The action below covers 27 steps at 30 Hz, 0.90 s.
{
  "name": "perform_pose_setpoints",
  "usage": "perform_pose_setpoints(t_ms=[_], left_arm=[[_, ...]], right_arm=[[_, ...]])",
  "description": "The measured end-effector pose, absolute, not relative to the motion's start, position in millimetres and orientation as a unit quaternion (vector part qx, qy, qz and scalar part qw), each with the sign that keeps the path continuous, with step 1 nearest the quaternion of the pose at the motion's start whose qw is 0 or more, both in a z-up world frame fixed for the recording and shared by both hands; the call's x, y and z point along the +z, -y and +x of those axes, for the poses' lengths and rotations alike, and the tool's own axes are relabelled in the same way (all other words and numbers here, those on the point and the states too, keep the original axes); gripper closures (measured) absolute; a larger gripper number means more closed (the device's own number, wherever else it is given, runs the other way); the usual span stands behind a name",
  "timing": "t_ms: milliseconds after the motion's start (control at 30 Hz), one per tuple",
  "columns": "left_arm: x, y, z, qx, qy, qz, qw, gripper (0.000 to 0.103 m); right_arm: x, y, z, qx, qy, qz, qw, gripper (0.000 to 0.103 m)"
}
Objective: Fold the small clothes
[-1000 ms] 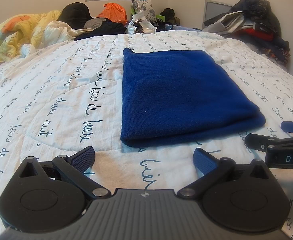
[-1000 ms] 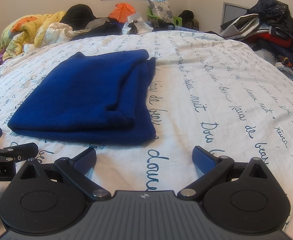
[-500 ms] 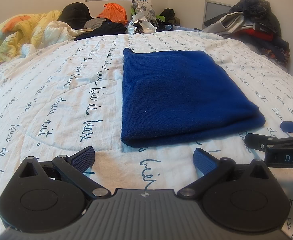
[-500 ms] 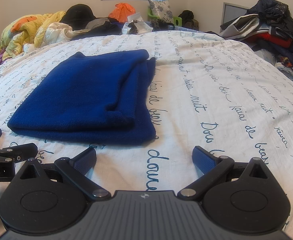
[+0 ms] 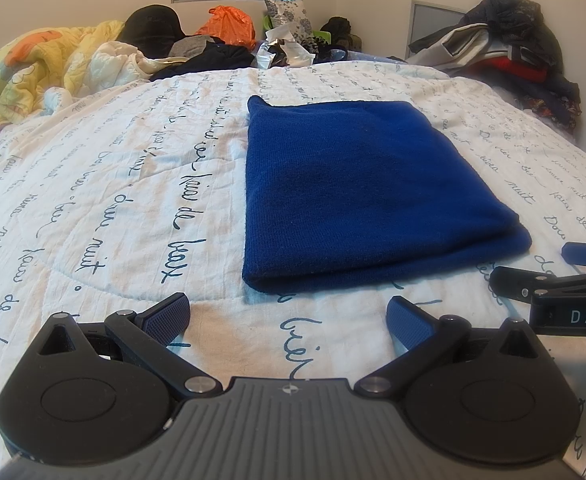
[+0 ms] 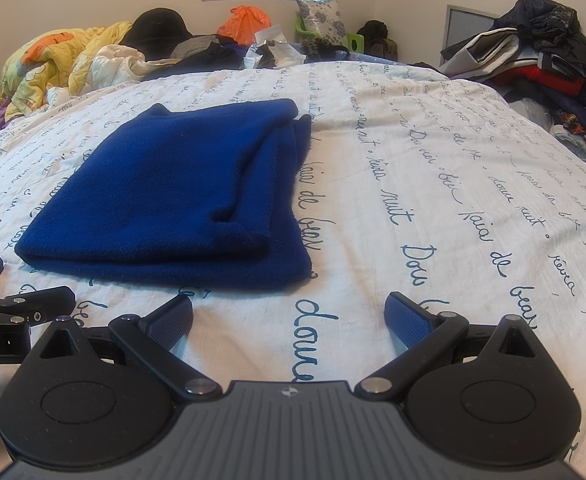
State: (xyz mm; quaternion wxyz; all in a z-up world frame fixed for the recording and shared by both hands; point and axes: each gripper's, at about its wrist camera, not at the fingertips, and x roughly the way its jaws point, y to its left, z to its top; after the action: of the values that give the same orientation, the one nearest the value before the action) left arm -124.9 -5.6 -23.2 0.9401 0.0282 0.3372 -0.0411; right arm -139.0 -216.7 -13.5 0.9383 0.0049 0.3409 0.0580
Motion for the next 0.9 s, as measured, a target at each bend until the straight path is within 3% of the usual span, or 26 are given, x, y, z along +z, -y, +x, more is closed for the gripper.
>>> perform_pose_setpoints(t_ms=[900], left_arm=[[-16, 13, -127, -0.003, -0.369, 0.013, 0.929, 0.000]], right_arm=[[-16, 220, -130, 0.059, -0.343, 0.004, 0.937, 0.000]])
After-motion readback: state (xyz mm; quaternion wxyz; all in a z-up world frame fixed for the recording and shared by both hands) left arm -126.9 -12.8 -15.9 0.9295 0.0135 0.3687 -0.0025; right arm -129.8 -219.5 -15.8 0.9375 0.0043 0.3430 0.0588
